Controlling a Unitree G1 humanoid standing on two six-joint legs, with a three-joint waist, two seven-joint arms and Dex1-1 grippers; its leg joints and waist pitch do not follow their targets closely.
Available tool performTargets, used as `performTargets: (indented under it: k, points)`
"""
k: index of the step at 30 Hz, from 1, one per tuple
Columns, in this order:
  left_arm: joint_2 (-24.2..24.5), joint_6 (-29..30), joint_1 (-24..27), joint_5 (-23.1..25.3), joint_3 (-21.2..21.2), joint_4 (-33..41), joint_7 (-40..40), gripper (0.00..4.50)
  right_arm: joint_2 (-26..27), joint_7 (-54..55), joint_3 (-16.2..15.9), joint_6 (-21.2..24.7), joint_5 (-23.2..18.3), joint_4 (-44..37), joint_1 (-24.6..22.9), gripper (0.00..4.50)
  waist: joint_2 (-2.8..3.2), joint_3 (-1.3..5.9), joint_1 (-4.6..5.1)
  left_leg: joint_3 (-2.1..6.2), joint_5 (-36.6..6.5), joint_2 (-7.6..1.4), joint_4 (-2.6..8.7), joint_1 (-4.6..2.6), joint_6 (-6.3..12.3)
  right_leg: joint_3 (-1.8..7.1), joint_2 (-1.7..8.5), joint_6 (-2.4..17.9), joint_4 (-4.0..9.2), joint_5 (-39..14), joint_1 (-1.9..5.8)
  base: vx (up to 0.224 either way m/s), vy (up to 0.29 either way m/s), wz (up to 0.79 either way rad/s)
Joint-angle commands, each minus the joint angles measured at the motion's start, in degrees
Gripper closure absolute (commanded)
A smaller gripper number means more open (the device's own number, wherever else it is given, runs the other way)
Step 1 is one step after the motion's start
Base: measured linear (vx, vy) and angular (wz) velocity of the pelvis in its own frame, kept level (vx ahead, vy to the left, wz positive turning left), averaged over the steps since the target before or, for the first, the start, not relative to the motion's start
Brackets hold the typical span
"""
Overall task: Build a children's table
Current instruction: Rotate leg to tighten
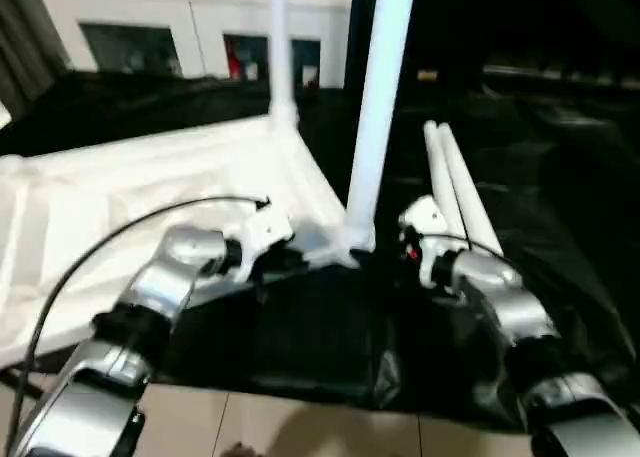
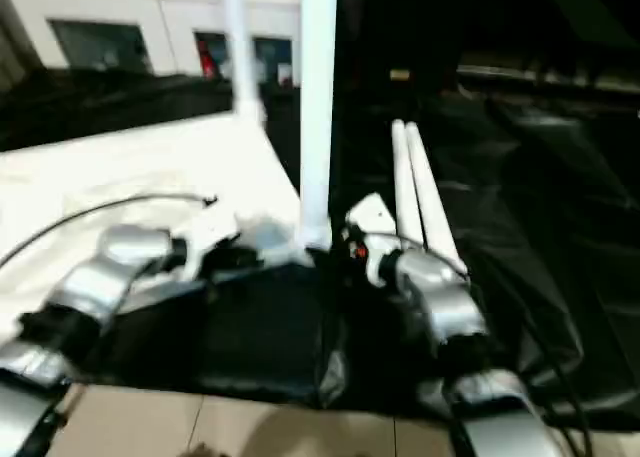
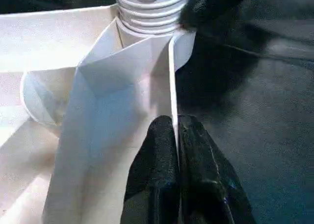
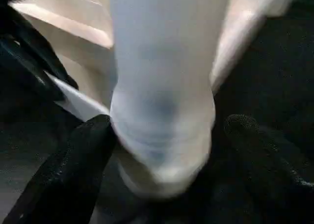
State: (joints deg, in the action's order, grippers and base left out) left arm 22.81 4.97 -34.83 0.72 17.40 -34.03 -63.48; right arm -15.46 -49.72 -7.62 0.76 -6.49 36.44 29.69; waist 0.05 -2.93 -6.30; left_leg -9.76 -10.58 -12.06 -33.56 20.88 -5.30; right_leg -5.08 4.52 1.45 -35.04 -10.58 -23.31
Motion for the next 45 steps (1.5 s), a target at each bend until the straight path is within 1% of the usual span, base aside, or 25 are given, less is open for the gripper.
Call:
performTargets:
  k: [1,2,8,9,11,15,17,19,23,25,27,28,29,30,31,32,33,34,36,39,41,42,43,44,45]
  points:
    - [0.05,0.57,0.80,-2.05,1.22,3.52,-4.41,4.50,-1.17,-2.83,-0.85,1.13,-0.54,-2.88,-0.30,0.59,0.29,3.82,0.00,-0.18,-10.08,-1.60,3.78,-0.65,3.22,3.04,3.84,13.84,3.49,-6.15,3.44,0.000,0.000,0.00]
    - [0.36,0.68,1.09,-2.66,1.15,4.43,-5.43,4.50,-1.55,-4.15,-1.07,1.88,-1.12,-4.10,-0.54,0.59,0.32,3.76,-0.25,-0.19,-10.45,-1.61,3.83,-0.75,2.90,3.08,3.81,13.49,3.56,-7.03,3.36,0.000,0.000,0.00]
    - [0.72,0.81,1.29,-2.58,1.04,4.88,-5.92,4.50,-1.86,-5.98,-1.87,2.47,-1.40,-4.99,-0.44,0.59,0.11,3.80,-0.34,-0.02,-9.89,-1.39,3.87,-0.43,2.14,3.08,3.89,11.87,3.72,-8.96,3.45,0.000,0.000,0.00]
    - [0.72,0.80,1.29,-2.43,1.00,4.84,-5.77,4.50,-1.80,-5.98,-1.97,2.41,-1.18,-4.71,-0.33,0.76,0.06,3.85,-0.34,-0.01,-9.46,-1.37,3.85,-0.41,2.15,3.07,3.88,11.89,3.64,-8.51,3.48,0.000,0.000,0.00]
    - [0.73,1.15,1.40,-2.33,0.84,5.08,-5.84,4.50,-1.73,-5.97,-2.20,2.22,-0.26,-4.04,-0.15,0.76,0.08,3.92,-0.32,-0.02,-8.56,-1.34,3.76,-0.38,2.34,3.05,3.82,12.16,3.49,-7.08,3.47,0.000,0.000,0.00]
    - [0.96,1.75,1.75,-2.31,0.67,5.81,-6.01,4.50,-1.95,-6.08,-2.69,2.62,0.30,-4.53,-0.55,1.16,0.03,4.00,-0.32,0.00,-7.72,-1.34,3.67,-0.34,2.65,2.99,3.78,12.62,3.21,-5.24,3.56,0.000,0.000,0.00]
    - [1.00,1.82,1.81,-2.25,0.55,5.85,-6.04,4.50,-1.84,-5.93,-2.48,2.83,0.19,-4.53,-0.57,1.23,0.11,3.97,-0.32,-0.01,-7.77,-1.32,3.66,-0.32,2.79,2.99,3.79,12.57,3.28,-5.49,3.55,0.000,0.000,0.00]
    - [1.02,1.84,1.84,-2.23,0.49,5.85,-6.01,4.50,-1.67,-5.53,-2.18,2.97,0.09,-4.33,-0.47,1.54,0.09,4.01,-0.32,-0.02,-7.67,-1.32,3.62,-0.32,2.78,3.01,3.80,12.57,3.24,-5.37,3.58,0.000,0.000,0.00]
    - [0.87,1.93,1.75,-2.01,0.39,5.53,-5.46,4.50,-1.15,-4.36,-1.47,3.38,-0.19,-3.55,-0.33,1.70,0.06,4.01,-0.28,-0.04,-7.76,-1.28,3.60,-0.33,2.71,3.02,3.78,12.54,3.25,-5.43,3.59,0.000,0.000,0.00]
    - [-0.09,2.68,0.86,-0.54,0.07,3.67,-1.87,4.50,0.13,0.65,0.00,4.49,0.48,-0.80,0.30,1.73,0.20,3.93,-0.17,0.00,-7.91,-1.32,3.65,-0.36,2.47,3.03,3.81,12.63,3.29,-5.84,3.45,0.000,0.000,0.00]
    - [-1.43,3.58,-0.43,0.75,-0.50,1.07,2.43,4.50,1.17,6.81,0.84,5.71,1.98,2.72,1.22,1.74,-0.01,3.89,0.01,0.01,-8.49,-1.20,3.73,-0.36,1.79,3.02,3.80,12.25,3.49,-7.51,3.50,0.000,0.000,0.00]
    - [-2.84,4.74,-1.66,1.24,-1.25,-1.06,6.05,4.50,2.12,12.73,1.79,6.47,2.94,5.76,2.07,1.75,0.19,3.67,0.24,-0.02,-9.45,-1.14,3.86,-0.57,1.01,2.98,3.72,11.93,3.81,-9.91,3.24,0.000,0.000,0.00]
    - [-5.30,6.52,-3.79,1.92,-2.67,-4.55,12.55,4.50,4.11,22.19,4.53,8.15,2.80,10.13,3.38,1.75,0.18,3.62,0.23,0.00,-10.76,-1.02,3.91,-0.76,0.18,2.98,3.91,11.10,4.25,-13.44,3.33,0.000,0.000,0.00]
    - [-5.30,6.52,-3.79,1.92,-2.67,-4.55,12.55,4.50,4.11,22.19,4.53,8.15,2.80,10.13,3.38,1.75,0.16,3.57,0.28,-0.10,-10.90,-0.96,3.86,-0.92,-0.23,3.12,3.99,10.83,4.41,-14.31,3.18,0.000,0.000,0.00]
    - [-6.94,7.82,-5.21,1.94,-3.67,-6.59,16.45,4.50,5.57,26.34,6.57,9.09,1.49,11.75,4.03,1.75,0.00,3.53,0.23,0.18,-11.97,-0.94,4.07,-0.78,-0.69,2.95,4.08,9.82,4.64,-17.05,3.45,0.000,0.000,0.00]
    - [-10.00,9.48,-7.69,1.74,-5.59,-9.96,23.74,4.50,8.04,32.12,9.07,9.82,-0.24,13.58,5.06,1.75,0.21,3.44,0.30,0.02,-12.60,-0.92,4.07,-1.14,-1.06,3.12,4.01,9.06,4.93,-18.47,2.94,0.000,0.000,0.00]
    - [-10.00,9.48,-7.69,1.74,-5.59,-9.96,23.74,4.50,8.04,32.12,9.07,9.82,-0.24,13.58,5.06,1.75,0.10,3.46,0.30,0.04,-12.95,-0.85,4.03,-1.36,-1.21,3.06,3.90,8.87,5.07,-19.05,2.82,0.000,0.000,0.00]
    - [-11.91,10.45,-8.97,1.58,-6.15,-11.42,27.00,4.50,9.96,35.44,10.77,9.81,-1.54,14.75,6.02,1.76,-0.09,3.59,0.19,0.15,-12.58,-0.79,4.08,-1.01,-1.02,3.02,3.95,8.76,4.92,-18.28,3.22,0.000,0.000,0.00]
    - [-12.55,10.20,-9.35,2.02,-5.99,-11.85,28.54,4.50,10.72,36.88,11.22,9.53,-1.82,15.19,6.50,1.76,-0.15,3.75,0.08,0.13,-11.19,-0.71,4.01,-0.69,-0.22,3.02,3.87,8.59,4.73,-15.58,3.38,0.000,0.000,0.00]
    - [-14.03,9.50,-10.12,2.83,-5.55,-12.87,30.80,4.50,12.13,39.74,10.85,8.49,-1.11,16.63,7.82,1.76,0.03,3.82,0.10,0.11,-10.27,-0.73,3.98,-0.63,0.21,2.99,3.88,8.93,4.57,-13.51,3.37,0.000,0.000,0.00]
    - [-15.19,8.60,-10.72,3.29,-5.46,-13.87,31.86,4.50,13.17,41.30,10.37,7.40,-0.53,18.19,9.03,1.76,0.10,3.84,0.17,0.08,-10.68,-0.74,3.98,-0.73,0.31,2.96,3.78,9.16,4.57,-13.15,3.27,0.000,0.000,0.00]
    - [-15.27,6.49,-10.43,4.08,-4.11,-13.72,30.12,4.50,13.93,41.84,10.06,6.40,-0.01,19.33,9.93,1.76,0.03,3.79,0.16,0.07,-10.95,-0.78,4.03,-0.79,0.33,2.94,3.78,9.16,4.60,-13.25,3.27,0.000,0.000,0.00]
    - [-15.26,6.36,-10.41,4.11,-4.03,-13.71,30.02,4.50,13.96,41.87,10.06,6.36,0.02,19.39,9.97,1.76,0.03,3.80,0.22,0.14,-11.10,-0.75,4.07,-0.57,0.45,2.91,3.87,9.05,4.62,-13.55,3.39,0.000,0.000,0.00]
    - [-15.17,5.56,-10.30,4.31,-3.57,-13.66,29.35,4.50,14.15,42.00,10.12,6.11,0.21,19.72,10.21,1.76,0.04,3.74,0.24,0.13,-11.43,-0.77,4.12,-0.64,0.45,2.92,3.86,8.95,4.69,-13.80,3.32,0.000,0.000,0.00]
    - [-15.10,5.41,-10.27,4.37,-3.43,-13.69,29.22,4.50,14.23,41.95,10.32,5.90,0.14,19.87,10.33,1.41,0.03,3.78,0.23,0.13,-11.52,-0.81,4.12,-0.69,0.48,2.92,3.88,8.94,4.66,-13.72,3.33,0.000,0.000,0.00]
